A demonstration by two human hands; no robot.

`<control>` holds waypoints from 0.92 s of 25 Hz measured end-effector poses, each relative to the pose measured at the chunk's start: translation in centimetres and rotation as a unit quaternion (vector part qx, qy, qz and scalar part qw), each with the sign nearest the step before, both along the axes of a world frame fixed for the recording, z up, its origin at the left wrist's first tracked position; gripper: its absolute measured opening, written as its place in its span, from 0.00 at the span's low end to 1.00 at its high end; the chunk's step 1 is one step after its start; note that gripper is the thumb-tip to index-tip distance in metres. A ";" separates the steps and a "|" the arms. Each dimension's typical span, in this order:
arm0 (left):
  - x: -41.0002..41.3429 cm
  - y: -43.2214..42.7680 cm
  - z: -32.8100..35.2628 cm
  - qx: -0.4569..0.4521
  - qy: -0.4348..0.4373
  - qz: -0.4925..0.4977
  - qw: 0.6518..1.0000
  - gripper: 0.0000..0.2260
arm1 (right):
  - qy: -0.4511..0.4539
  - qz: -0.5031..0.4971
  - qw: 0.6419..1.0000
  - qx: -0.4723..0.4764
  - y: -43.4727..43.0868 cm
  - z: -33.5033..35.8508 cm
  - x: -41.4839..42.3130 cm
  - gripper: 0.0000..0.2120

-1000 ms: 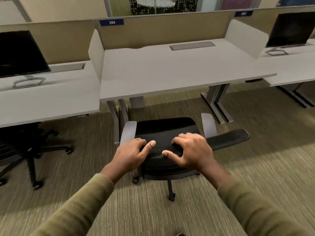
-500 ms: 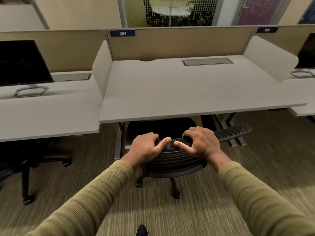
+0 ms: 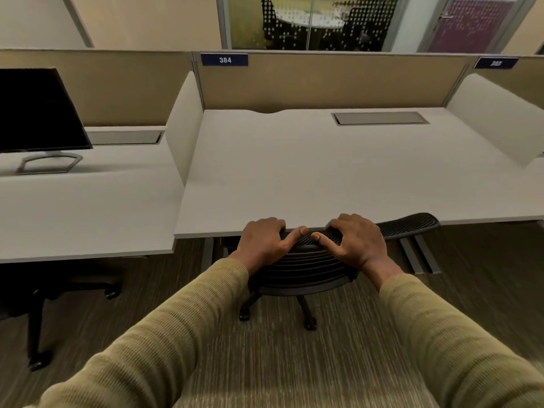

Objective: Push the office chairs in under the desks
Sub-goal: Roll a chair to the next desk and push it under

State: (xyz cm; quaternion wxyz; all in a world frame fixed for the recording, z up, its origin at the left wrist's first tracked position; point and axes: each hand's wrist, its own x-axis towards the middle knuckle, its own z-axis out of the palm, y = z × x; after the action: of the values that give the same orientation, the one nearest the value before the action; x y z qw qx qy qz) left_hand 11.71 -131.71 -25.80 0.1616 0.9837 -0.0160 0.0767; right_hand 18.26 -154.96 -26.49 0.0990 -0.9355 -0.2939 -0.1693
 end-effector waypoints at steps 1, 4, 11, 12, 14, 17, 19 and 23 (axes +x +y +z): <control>0.7 0.4 -0.1 0.004 0.001 -0.001 1.000 0.38 | 0.005 -0.011 1.000 0.004 0.4 -0.3 0.2 0.36; 1.7 2.1 -0.7 0.010 0.007 0.003 1.000 0.37 | 0.004 -0.046 0.999 0.017 1.9 -1.2 -0.2 0.36; -0.6 3.7 -0.5 -0.029 -0.013 0.048 0.998 0.29 | 0.029 -0.082 0.996 0.023 3.7 -1.2 -4.4 0.37; -1.1 3.5 -0.6 -0.044 -0.025 0.063 0.997 0.27 | 0.045 -0.086 0.995 0.006 3.4 -1.4 -5.3 0.39; -3.5 2.7 -0.9 -0.066 -0.045 0.081 0.994 0.27 | 0.069 -0.082 0.994 -0.004 2.2 -1.4 -7.8 0.42; -9.3 0.7 -2.6 -0.039 -0.051 0.068 0.996 0.36 | 0.093 -0.061 0.994 0.001 0.2 -1.7 -12.4 0.42; -13.6 -0.8 -4.1 -0.016 -0.035 0.067 0.997 0.37 | 0.102 -0.056 0.993 -0.014 -1.3 -2.4 -15.8 0.42; -21.1 -2.1 -6.2 0.047 0.024 0.102 0.993 0.37 | 0.119 -0.035 0.992 -0.026 -2.7 -4.1 -21.2 0.42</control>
State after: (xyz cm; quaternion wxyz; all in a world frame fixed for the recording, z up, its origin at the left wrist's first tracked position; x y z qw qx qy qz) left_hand -9.40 -133.77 -31.98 0.1069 0.9883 0.0845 0.0685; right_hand -2.98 -157.68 -30.57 0.1025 -0.9610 -0.2514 -0.0524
